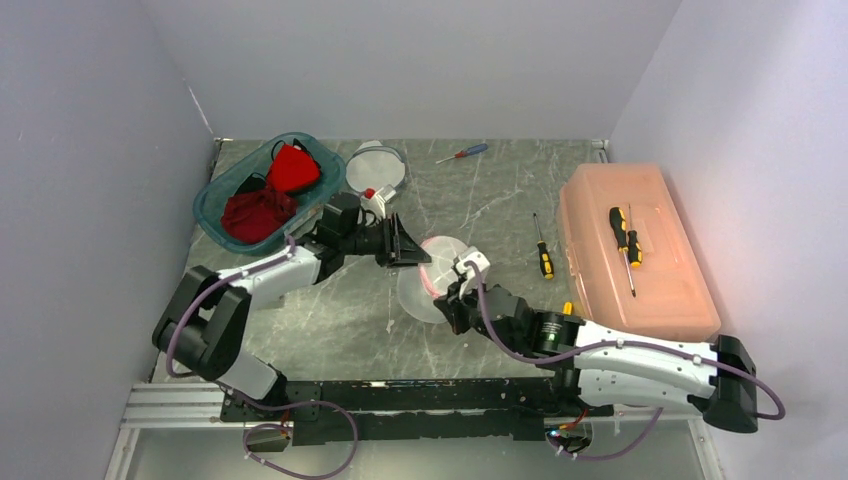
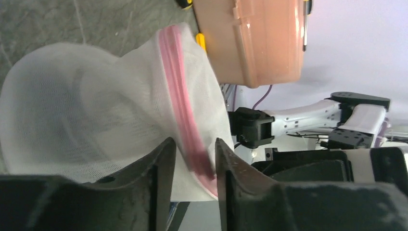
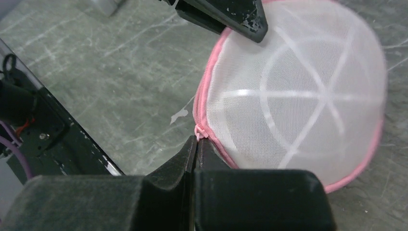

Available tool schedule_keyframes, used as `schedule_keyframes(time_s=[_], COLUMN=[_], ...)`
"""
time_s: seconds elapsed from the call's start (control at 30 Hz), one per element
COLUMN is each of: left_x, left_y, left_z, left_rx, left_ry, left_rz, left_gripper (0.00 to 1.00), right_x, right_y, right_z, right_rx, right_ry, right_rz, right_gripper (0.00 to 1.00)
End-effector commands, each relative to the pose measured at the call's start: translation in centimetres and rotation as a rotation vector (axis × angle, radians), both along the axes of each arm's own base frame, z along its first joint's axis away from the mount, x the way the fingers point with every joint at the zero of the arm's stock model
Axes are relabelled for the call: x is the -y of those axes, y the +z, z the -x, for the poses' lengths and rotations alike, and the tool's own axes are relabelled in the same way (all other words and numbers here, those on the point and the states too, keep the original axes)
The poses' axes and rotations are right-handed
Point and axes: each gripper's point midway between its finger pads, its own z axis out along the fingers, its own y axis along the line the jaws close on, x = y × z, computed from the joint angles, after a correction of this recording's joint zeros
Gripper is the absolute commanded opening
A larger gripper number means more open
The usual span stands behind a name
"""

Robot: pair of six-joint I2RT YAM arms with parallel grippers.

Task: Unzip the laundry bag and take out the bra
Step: Unzip the laundry bag at the center of the board.

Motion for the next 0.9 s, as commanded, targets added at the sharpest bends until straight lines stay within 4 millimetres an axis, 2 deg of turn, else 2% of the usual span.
schedule_keyframes(time_s=[0.0, 0.07, 0.17, 0.27, 0.43, 0.53, 0.63, 0.87], left_x=[0.0, -0.8, -2.9, -5.3, -7.6, -7.4, -6.1, -3.8], left_y=[-0.6, -1.8, -2.1, -2.8, -2.7, -2.6, -2.1, -1.7], left_z=[0.1, -0.2, -0.2, 0.9, 3.7, 5.3, 6.0, 4.4], left_rx=[0.043, 0.012, -0.030, -0.101, -0.219, -0.292, -0.300, -0.300], left_ry=[-0.029, 0.031, 0.142, 0.274, 0.381, 0.401, 0.416, 0.417], left_rz=[0.040, -0.013, -0.087, -0.138, -0.162, -0.166, -0.148, -0.152], left_gripper=[0.59, 0.70, 0.79, 0.90, 0.92, 0.92, 0.91, 0.85], right_x=[-1.1, -1.4, -2.0, -2.6, -3.5, -3.9, -4.5, -4.8], right_y=[-1.3, -2.0, -2.9, -3.0, -3.0, -3.1, -2.5, -0.4], right_z=[-0.4, -0.7, -1.0, -1.4, -1.7, -1.8, -1.6, -0.9], right_rx=[-0.015, -0.028, -0.049, -0.053, -0.048, -0.047, -0.037, 0.002], right_ry=[-0.013, -0.035, -0.053, -0.060, -0.045, -0.037, -0.011, 0.056], right_rz=[-0.012, -0.009, -0.005, 0.004, 0.019, 0.030, 0.004, -0.052], right_gripper=[0.00, 0.00, 0.00, 0.00, 0.00, 0.00, 0.00, 0.00])
